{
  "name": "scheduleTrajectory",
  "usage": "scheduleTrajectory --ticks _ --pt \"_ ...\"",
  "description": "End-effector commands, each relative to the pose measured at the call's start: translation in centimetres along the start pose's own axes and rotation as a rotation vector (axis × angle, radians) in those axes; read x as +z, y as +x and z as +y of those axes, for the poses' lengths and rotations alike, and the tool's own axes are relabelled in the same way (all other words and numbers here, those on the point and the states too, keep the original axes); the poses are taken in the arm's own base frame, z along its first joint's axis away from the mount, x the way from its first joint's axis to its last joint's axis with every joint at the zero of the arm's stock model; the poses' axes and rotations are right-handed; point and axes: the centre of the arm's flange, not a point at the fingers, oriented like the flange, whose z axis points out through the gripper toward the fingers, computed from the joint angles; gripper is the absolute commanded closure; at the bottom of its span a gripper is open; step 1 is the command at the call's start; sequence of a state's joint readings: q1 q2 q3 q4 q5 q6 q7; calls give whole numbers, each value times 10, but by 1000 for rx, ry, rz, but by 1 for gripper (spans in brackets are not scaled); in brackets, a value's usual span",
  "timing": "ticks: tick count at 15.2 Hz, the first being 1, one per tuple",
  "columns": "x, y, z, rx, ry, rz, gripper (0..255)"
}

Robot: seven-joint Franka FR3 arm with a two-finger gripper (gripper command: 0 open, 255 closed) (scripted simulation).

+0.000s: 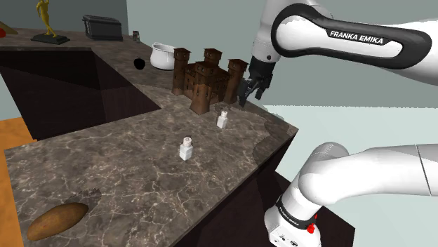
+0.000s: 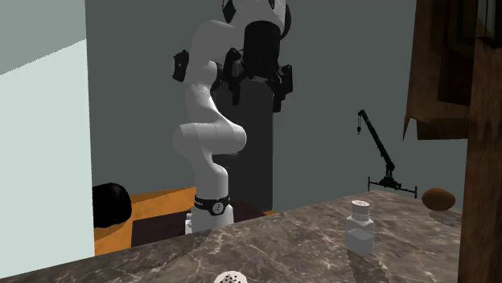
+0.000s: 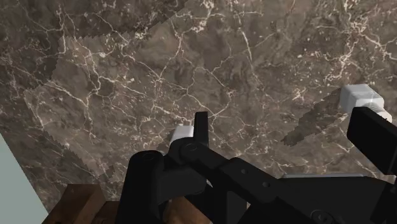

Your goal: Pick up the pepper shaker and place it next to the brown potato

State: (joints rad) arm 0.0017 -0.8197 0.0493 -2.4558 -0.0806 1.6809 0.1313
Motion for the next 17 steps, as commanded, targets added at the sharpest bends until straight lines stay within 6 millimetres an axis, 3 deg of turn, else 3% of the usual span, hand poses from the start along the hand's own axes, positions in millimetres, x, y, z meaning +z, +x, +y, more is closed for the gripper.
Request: scheduleTrajectory --ticks 1,17 --pt "0 0 0 0 0 0 0" --pt "163 90 99 -89 114 141 0"
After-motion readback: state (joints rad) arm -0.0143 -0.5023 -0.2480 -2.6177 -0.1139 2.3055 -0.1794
